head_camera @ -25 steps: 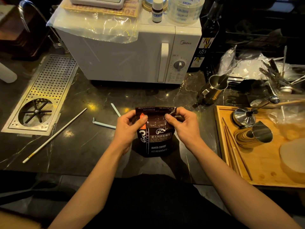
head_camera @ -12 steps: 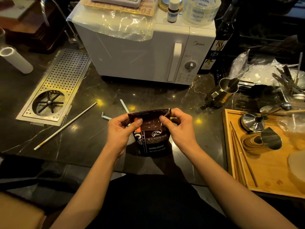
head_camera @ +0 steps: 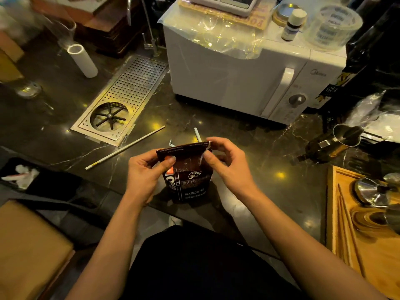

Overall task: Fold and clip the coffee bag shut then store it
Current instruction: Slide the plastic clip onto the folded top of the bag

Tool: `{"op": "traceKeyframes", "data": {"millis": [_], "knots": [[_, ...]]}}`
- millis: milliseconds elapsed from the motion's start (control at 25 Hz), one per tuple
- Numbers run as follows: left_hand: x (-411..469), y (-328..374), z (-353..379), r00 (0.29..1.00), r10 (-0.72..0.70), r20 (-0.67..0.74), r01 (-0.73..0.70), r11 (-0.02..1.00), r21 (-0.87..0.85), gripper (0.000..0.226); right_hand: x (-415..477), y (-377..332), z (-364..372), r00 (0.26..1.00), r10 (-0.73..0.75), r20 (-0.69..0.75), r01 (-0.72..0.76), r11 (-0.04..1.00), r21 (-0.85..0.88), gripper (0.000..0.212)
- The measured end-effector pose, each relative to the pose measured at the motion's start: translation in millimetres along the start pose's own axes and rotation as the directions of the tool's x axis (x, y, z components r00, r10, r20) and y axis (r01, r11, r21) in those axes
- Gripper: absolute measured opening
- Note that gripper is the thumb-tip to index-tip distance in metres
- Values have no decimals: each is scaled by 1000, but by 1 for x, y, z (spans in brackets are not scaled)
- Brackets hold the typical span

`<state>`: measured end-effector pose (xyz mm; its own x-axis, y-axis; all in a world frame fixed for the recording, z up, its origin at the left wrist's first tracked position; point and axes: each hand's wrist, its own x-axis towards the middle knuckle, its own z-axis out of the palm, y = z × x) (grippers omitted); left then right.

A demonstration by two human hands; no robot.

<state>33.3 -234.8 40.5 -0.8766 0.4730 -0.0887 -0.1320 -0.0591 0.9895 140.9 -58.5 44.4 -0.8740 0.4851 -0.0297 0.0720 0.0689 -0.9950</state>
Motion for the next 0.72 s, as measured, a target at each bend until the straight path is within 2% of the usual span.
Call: {"op": "traceKeyframes", "data": {"millis": [80, 160, 240, 320, 400, 560, 720], "knots": [[-1, 3, -14, 999, -6, -47, 5, 1000, -12, 22, 9, 6, 2, 998, 15, -62, -15, 1000, -7, 20], [-1, 4, -26, 997, -4, -83, 5, 1000, 6, 25, 18, 22, -1, 990, 37, -133, -61, 983, -176, 21], [0, 3, -35, 994, 1, -113, 1, 1000, 17, 27, 23, 44, -5, 991, 76, -109, -115, 900, -420, 28], [2, 2, -42, 990, 10, -138, -10, 1000, 5, 30, 23, 63, -6, 990, 139, -26, -128, 809, -573, 34], [3, 1, -47, 989, 14, -147, -15, 1000, -5, 30, 20, 74, -4, 982, 186, 24, -127, 753, -646, 39], [4, 0, -49, 990, 31, -136, -29, 999, 20, 26, 24, 82, 3, 984, 174, 49, -65, 596, -800, 40], [5, 1, -48, 990, 31, -135, -30, 1000, 6, 31, 28, 84, 6, 988, 146, 45, -40, 533, -845, 29]]}}
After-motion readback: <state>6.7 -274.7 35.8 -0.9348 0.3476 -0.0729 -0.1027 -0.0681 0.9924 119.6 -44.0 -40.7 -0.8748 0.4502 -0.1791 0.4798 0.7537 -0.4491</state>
